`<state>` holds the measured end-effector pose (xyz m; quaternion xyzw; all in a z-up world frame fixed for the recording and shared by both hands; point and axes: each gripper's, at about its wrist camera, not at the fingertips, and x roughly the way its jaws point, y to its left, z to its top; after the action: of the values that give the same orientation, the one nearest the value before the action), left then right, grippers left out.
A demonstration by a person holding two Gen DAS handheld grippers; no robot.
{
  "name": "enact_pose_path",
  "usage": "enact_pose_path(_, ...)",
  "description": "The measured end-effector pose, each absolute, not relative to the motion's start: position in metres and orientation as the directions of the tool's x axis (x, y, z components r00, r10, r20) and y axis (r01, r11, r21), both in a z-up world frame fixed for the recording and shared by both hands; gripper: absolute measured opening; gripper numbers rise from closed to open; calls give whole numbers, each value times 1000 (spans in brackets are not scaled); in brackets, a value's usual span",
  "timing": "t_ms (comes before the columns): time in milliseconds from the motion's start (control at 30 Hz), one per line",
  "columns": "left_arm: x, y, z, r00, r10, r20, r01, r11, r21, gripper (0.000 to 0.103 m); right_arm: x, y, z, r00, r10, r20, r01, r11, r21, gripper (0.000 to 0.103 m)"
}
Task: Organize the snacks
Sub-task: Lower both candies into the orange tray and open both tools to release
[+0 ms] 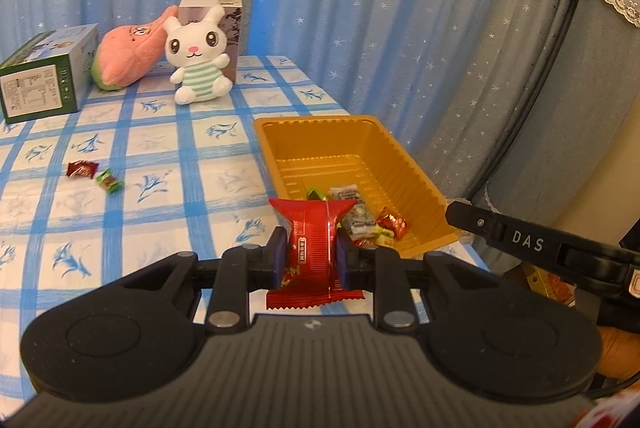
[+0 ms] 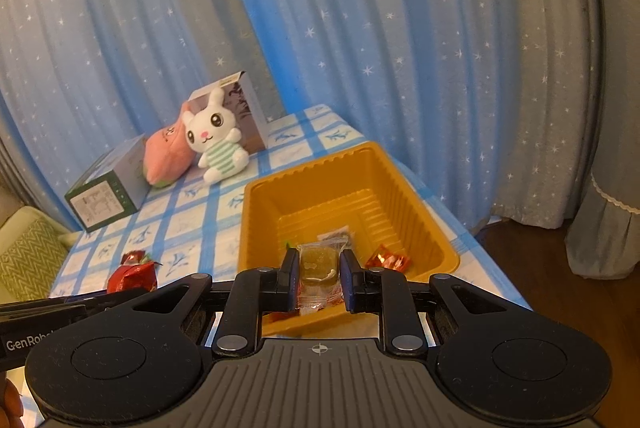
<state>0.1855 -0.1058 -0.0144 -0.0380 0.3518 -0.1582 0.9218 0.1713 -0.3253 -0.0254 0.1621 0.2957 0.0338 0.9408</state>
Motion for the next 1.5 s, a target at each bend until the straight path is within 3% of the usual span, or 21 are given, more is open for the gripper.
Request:
enact_pose_path(967,283,-160,-59,603,-401,-690,337,911,-236,23,243,-361,-54,802,145,-580,83,933,349,22)
enact_pose_path(1000,284,-161,-59,601,-409,-687,343,908,-241,24,244,-362,-55,801,144,-581,86,933,350,22)
enact_pose_path(1100,284,-158,-60,611,-395,-686,327,915,-236,44,244,-365,-56,799,143,-584,91,931,353,22)
enact_pose_path(1267,276,-139,-63,626,-353,-695,264,935,-238,44,244,-364,-56,799,146,-584,88,931,353,22)
enact_pose_path(1500,254,-111,-60,675,-263,-689,183,965,-189,57,246,-359,-55,795,162,-585,72,931,357,22)
